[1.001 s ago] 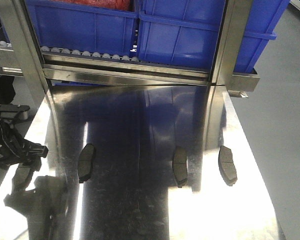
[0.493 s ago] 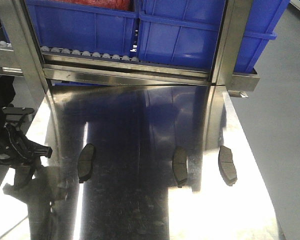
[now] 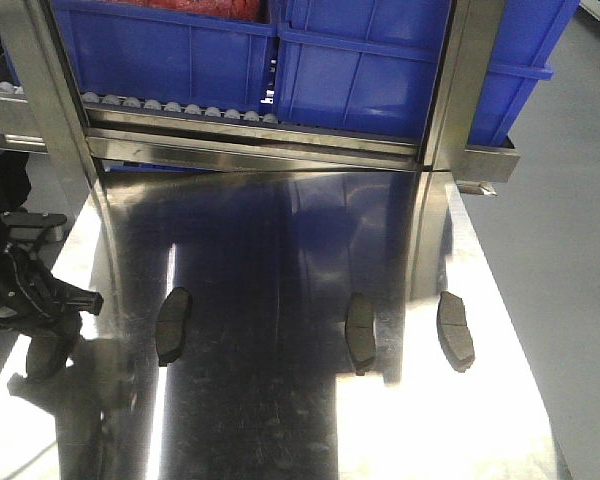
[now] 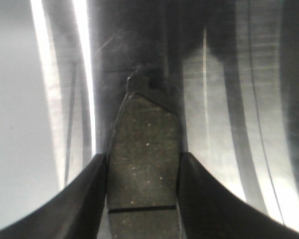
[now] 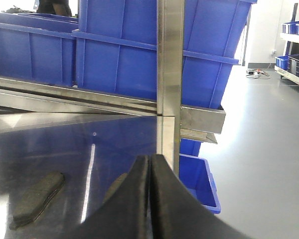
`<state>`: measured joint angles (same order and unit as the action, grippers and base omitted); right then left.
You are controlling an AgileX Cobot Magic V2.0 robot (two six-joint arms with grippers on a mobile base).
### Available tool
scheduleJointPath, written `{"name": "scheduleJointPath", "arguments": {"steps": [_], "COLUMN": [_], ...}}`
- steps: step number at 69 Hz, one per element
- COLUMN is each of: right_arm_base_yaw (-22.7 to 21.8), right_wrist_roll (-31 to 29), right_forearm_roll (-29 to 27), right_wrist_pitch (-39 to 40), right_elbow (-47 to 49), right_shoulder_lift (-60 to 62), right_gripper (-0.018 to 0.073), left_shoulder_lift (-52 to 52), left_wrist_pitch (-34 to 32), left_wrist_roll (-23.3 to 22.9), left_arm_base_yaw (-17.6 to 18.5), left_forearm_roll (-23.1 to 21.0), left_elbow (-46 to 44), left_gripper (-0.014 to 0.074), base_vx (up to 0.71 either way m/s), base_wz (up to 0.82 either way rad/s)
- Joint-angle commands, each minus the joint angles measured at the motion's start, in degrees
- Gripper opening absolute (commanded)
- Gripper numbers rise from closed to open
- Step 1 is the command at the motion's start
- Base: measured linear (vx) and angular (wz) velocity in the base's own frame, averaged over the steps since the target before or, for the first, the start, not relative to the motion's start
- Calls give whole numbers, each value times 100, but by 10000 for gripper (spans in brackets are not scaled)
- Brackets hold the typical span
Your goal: Move and align brake pads A on conveyor
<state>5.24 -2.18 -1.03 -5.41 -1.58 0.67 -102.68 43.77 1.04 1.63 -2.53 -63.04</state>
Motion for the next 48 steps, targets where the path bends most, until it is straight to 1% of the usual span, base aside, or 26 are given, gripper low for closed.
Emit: {"name": "scheduleJointPath", "arguments": {"steps": [1,5,12,19,29,37,48], "right_arm_base_yaw": [-42,-42,-42,-42,-42,-42,-42], "right_wrist_roll": [4,4,4,4,4,4,4], "right_forearm_roll": [48,48,48,48,48,48,48], "right_wrist_pitch": [415,415,415,415,415,415,415], "right_elbow": [-32,-32,-32,-32,-32,-32,-32], "right_shoulder_lift": [81,81,81,81,81,81,81], "right_gripper": [-10,-10,-10,-10,-10,-10,-10], "left_shoulder_lift": [728,1019,1628,2277,3354,4257,5270], "left_wrist_pitch": [-131,-144,-145,-196,-791,-1407,-1877], "left_wrist_roll": [-8,40,367,405,405,407,407], "left_arm_base_yaw": [32,32,37,37,37,37,37], "left_forearm_roll": [-48,-43,-58,-58,-58,-58,-58], "left_elbow": [-137,-137,-137,-109,308,911,1589], "left_gripper": [-6,-6,-6,-6,-6,-6,-6], "base_vx": [0,0,0,0,0,0,0], "base_wz": [0,0,0,0,0,0,0]}}
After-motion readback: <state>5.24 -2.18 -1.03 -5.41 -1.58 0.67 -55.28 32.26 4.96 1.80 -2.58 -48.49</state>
